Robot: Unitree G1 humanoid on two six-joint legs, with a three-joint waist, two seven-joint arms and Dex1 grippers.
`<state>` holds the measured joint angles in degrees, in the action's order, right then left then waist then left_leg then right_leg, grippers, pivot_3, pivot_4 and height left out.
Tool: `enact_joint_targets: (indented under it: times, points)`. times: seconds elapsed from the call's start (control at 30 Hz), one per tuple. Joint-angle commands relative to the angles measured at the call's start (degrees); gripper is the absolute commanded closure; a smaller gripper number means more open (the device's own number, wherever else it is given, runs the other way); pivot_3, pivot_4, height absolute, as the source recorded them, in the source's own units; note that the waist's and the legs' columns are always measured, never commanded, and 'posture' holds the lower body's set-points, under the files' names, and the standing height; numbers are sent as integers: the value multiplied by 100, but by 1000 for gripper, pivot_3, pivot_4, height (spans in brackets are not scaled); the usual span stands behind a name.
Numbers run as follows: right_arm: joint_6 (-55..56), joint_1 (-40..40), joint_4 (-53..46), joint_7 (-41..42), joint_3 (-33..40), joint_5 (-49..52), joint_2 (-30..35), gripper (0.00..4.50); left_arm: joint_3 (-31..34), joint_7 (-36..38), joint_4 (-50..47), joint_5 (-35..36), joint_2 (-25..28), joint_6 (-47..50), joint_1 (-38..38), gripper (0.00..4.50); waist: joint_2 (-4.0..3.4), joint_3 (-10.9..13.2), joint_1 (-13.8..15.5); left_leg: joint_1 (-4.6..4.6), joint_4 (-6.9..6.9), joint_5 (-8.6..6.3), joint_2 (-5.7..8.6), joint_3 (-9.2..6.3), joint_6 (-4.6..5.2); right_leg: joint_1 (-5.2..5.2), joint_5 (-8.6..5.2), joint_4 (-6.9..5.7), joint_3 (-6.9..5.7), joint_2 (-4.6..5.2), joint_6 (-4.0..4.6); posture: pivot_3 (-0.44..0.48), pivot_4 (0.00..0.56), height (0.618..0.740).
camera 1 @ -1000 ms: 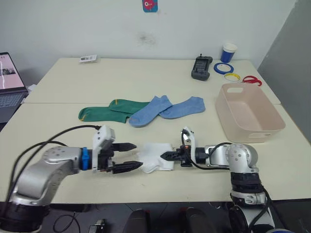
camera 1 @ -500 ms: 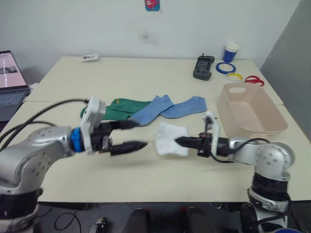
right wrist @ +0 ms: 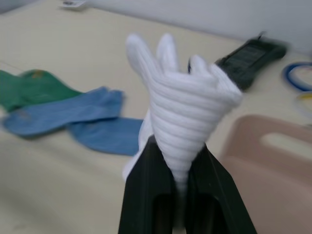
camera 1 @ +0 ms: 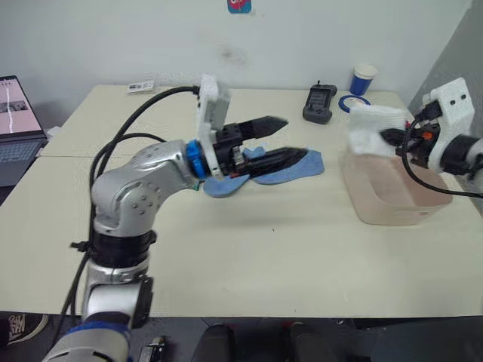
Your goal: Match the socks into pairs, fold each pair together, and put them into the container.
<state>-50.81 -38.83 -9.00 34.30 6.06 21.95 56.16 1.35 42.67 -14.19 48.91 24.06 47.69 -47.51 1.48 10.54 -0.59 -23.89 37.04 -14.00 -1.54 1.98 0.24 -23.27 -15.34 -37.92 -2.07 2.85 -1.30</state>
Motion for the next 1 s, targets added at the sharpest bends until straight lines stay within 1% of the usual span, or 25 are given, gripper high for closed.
enact_joint_targets:
  times: [0.03,0.1,0.2,0.33,0.43,0.53,0.7,0.77,0.8,0.9,0.97,1.0]
  points:
    - [2265,28,1017,484,-1023,-1529,556,4500,-177,104,-21,-213,-37,-210,-84,44,0,0,-43,4,0,7,0,4,-12,-2,0,-1,4,-1,0,0,150,740]
    - [3123,-53,1615,666,-1456,-2101,652,4500,-239,171,-8,-284,-19,-247,-45,44,0,0,-62,2,-4,14,-8,2,-25,-4,1,-1,2,-1,2,0,150,740]
    - [4204,-267,2565,807,-2055,-2957,610,4500,-303,223,-68,-362,23,-246,31,44,-2,2,-72,2,-5,16,-15,0,-28,-4,4,-2,-1,-1,6,0,150,740]
    - [5301,-544,3634,868,-2568,-3729,411,4500,-414,288,-238,-414,121,-183,163,44,-7,5,-87,5,-4,33,-16,1,-57,-4,5,-6,0,10,9,0,150,740]
    - [5671,-639,4126,1197,-2678,-3878,248,4500,-443,287,-322,-450,189,-180,248,44,-6,6,-80,4,-3,47,-14,-2,-81,-1,1,-7,-4,16,0,0,150,740]
    - [5909,-751,4445,1465,-2636,-3923,145,4500,-416,233,-360,-476,208,-175,293,44,-6,6,-75,6,-1,58,-13,-5,-99,5,10,-7,-7,18,-2,0,150,740]
    - [5963,-863,4533,1951,-2488,-3861,178,2877,-394,236,-433,-455,250,-127,370,0,-6,6,-73,8,2,70,-12,-8,-119,9,18,-10,-7,21,-11,0,150,740]
    - [5929,-931,4523,2146,-2427,-3804,201,2126,-382,241,-440,-443,264,-117,376,0,-6,6,-73,8,3,71,-12,-8,-119,9,22,-13,-8,20,-5,0,150,740]
    - [5913,-968,4527,2217,-2400,-3793,214,1773,-381,247,-440,-444,266,-117,377,0,-6,6,-76,8,3,71,-12,-7,-119,8,33,-14,-7,20,13,0,150,740]
    - [5901,-1117,4615,2444,-2318,-3777,252,689,-387,266,-422,-458,254,-128,377,0,-6,6,-78,10,3,71,-12,-8,-119,8,34,-15,-7,20,15,0,150,740]
    - [5889,-1229,4634,2629,-2269,-3778,296,60,-396,282,-415,-460,247,-137,377,0,-7,6,-74,9,2,71,-12,-9,-119,8,34,-14,-8,20,15,0,150,740]
    - [5822,-1299,4616,2797,-2224,-3728,326,60,-399,286,-412,-461,242,-139,375,0,-7,6,-71,9,2,71,-12,-9,-119,8,34,-14,-8,20,15,0,150,740]
